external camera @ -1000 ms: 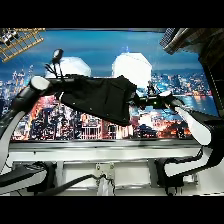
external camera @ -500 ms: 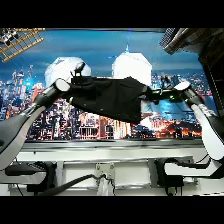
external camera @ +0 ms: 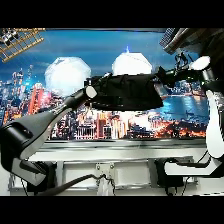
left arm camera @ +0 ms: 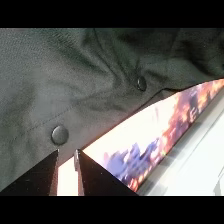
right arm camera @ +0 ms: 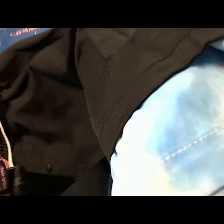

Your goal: Fold the clothes and pants, and hang the long-sleeved shirts on hangers.

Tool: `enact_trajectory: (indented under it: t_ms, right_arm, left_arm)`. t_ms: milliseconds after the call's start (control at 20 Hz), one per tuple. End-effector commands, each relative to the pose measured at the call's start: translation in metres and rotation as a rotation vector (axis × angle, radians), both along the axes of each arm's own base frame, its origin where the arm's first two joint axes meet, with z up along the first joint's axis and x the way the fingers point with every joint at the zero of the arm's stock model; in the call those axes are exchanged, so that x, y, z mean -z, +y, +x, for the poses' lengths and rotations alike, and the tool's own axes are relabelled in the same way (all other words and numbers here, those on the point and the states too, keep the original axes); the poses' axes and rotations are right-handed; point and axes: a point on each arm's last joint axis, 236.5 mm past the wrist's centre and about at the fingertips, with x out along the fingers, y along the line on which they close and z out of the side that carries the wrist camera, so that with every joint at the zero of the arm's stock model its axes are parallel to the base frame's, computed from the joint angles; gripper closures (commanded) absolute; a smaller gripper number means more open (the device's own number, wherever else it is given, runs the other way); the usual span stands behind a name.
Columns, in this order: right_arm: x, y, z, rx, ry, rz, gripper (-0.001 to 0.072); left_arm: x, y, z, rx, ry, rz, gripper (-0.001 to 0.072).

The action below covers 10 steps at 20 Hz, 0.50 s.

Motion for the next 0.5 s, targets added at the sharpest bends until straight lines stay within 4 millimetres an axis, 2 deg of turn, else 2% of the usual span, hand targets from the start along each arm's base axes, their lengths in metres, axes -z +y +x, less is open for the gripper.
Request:
enact_trajectory:
  t_ms: [0,200,350,450]
  right_arm:
    - [-0.008,-0.004,0.002,0.039,0.033,-0.002,0.0685]
    - [-0.009,-0.004,0.002,0.083,0.063,0.015,0.0685]
    - [-0.01,-0.005,0.003,0.089,0.06,0.018,0.0684]
    - [-0.012,-0.004,0.006,0.093,0.045,0.017,0.0684]
  left_arm:
    - [0.015,-0.03,0.008,-0.011,0.027,-0.013,0.0589]
    - [0.036,-0.047,0.013,-0.041,0.086,-0.039,0.059]
    - [0.045,-0.051,0.0,-0.013,0.117,-0.027,0.0594]
    - [0.049,-0.054,-0.009,0.013,0.127,-0.016,0.0634]
